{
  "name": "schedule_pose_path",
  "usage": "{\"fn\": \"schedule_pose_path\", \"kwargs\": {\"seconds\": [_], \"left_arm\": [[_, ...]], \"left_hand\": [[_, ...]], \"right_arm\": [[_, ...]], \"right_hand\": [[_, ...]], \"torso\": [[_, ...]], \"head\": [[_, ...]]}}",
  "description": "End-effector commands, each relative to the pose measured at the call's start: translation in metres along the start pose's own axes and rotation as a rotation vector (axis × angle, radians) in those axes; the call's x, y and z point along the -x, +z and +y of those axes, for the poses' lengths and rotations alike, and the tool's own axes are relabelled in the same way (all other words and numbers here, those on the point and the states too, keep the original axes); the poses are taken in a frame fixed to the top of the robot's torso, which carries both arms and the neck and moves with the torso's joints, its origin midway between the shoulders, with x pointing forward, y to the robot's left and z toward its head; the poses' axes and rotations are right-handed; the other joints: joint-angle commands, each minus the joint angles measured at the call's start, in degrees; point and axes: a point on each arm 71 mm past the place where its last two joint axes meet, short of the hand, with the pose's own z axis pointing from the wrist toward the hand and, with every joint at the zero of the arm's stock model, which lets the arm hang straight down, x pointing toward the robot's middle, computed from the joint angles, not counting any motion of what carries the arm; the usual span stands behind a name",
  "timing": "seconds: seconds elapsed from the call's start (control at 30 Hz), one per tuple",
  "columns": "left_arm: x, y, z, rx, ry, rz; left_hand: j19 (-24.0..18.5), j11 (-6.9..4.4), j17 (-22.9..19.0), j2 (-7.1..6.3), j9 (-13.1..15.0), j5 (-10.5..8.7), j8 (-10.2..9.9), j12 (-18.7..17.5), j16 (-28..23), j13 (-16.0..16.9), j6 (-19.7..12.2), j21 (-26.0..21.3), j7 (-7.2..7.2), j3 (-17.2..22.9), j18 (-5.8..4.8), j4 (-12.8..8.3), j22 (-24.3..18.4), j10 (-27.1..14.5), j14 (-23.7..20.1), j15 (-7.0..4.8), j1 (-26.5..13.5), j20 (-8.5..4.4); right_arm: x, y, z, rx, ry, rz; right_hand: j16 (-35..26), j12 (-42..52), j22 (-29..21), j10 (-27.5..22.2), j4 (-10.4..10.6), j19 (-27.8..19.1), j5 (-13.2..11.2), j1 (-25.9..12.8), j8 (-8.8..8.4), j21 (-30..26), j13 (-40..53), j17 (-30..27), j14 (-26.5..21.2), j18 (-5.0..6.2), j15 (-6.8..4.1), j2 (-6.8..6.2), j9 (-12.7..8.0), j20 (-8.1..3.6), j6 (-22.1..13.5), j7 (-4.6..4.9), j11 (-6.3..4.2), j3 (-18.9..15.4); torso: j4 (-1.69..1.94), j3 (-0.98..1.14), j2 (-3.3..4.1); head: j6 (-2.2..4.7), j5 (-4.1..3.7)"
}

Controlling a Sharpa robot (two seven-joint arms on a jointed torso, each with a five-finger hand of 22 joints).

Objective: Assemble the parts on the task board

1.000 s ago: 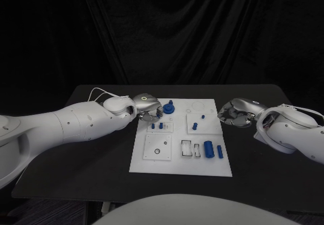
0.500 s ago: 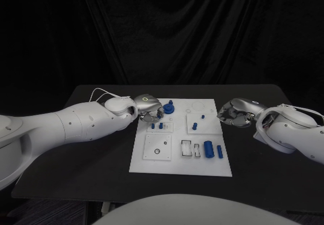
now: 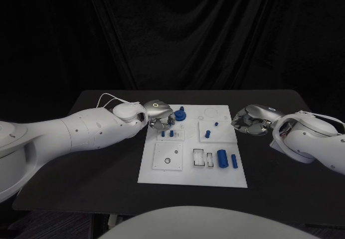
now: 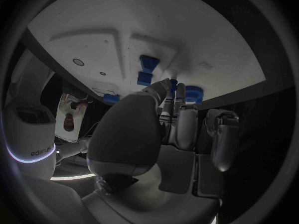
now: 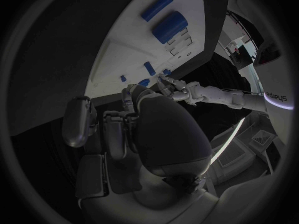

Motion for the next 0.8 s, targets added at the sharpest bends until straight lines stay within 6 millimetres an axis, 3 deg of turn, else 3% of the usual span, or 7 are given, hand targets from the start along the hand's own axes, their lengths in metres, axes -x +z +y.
{"fn": "schedule_pose_path", "kwargs": {"seconds": [0.03, 0.23, 0.6, 0.7, 0.8], "left_arm": [[-0.0034, 0.0008, -0.0001, 0.013, -0.005, 0.025], [-0.0044, 0.0016, 0.0009, 0.029, -0.007, 0.037], [-0.0051, 0.001, 0.0018, 0.036, -0.008, 0.041], [-0.0049, 0.0006, 0.0021, 0.035, -0.007, 0.037], [-0.0047, 0.0006, 0.0021, 0.034, -0.006, 0.034]], "left_hand": [[6.0, 0.03, -0.4, 0.19, -0.1, -0.03, -0.2, -0.1, -0.5, 0.1, 0.3, -0.2, -0.02, -0.1, -0.36, -0.3, 15.1, 0.0, -0.7, -0.04, 0.5, -0.47], [6.0, 0.24, -1.6, 0.2, -0.5, -0.96, -1.0, -1.7, -1.3, -0.4, -0.4, -0.2, -0.04, 0.0, -0.36, -0.1, 15.1, -1.8, -1.3, 0.1, 0.1, -0.05], [5.5, 0.57, -3.8, -1.2, -1.6, -3.55, -3.1, -5.4, -2.9, -2.2, -2.6, -0.1, -0.42, -0.5, -0.24, 1.2, 14.9, -5.8, -2.7, 0.44, -1.5, 0.61], [4.5, 0.58, -4.3, -1.66, -2.1, -4.48, -3.9, -6.3, -3.3, -2.5, -3.8, 0.0, -0.83, -0.8, -0.03, 1.7, 14.6, -7.0, -3.1, 0.47, -1.9, 0.76], [3.7, 1.34, -4.7, -1.99, -3.2, -5.07, -4.5, -6.8, -3.5, -2.6, -6.9, 0.1, -2.96, -1.1, 0.14, 2.1, 14.4, -8.2, -3.4, 1.0, -1.9, 1.0]], "right_arm": [[-0.0017, -0.0003, -0.0014, -0.016, 0.0, 0.008], [-0.002, -0.0005, -0.0017, -0.018, 0.0, 0.011], [-0.0025, -0.0005, -0.0016, -0.019, 0.0, 0.016], [-0.0026, -0.0004, -0.0014, -0.019, 0.0, 0.017], [-0.0028, -0.0004, -0.0014, -0.019, 0.0, 0.018]], "right_hand": [[-0.3, -0.3, 9.6, 4.8, 0.1, -0.5, 0.3, -0.7, -0.08, -0.2, 13.9, 14.0, 5.6, 0.59, 0.41, 0.06, -0.1, -0.03, -0.2, 0.04, 0.44, 0.3], [-0.4, -0.3, 9.5, 4.6, 0.0, -0.6, 0.3, -0.7, -0.09, -0.4, 13.8, 14.0, 5.6, 0.63, 0.42, 0.05, -0.1, -0.02, -0.3, 0.06, 0.45, 0.3], [-0.4, -0.4, 9.5, 4.6, 0.0, -0.6, 0.3, -0.7, -0.1, -0.5, 13.7, 13.9, 5.6, 0.66, 0.43, 0.05, -0.1, -0.01, -0.3, 0.07, 0.46, 0.3], [-0.4, -0.4, 9.5, 4.6, 0.0, -0.6, 0.3, -0.7, -0.1, -0.5, 13.7, 13.9, 5.6, 0.66, 0.43, 0.05, -0.1, -0.01, -0.3, 0.07, 0.46, 0.3], [-0.4, -0.4, 9.5, 4.6, 0.0, -0.6, 0.3, -0.7, -0.1, -0.5, 13.7, 13.9, 5.6, 0.66, 0.43, 0.05, -0.1, -0.01, -0.3, 0.07, 0.46, 0.3]], "torso": [[0.01, 0.01, 0.01], [0.02, 0.03, 0.0], [0.01, -0.01, 0.01], [0.03, -0.01, 0.02], [0.07, 0.0, 0.02]], "head": [[0.01, -0.07], [0.01, -0.06], [0.01, -0.08], [0.01, -0.1], [0.01, 0.03]]}}
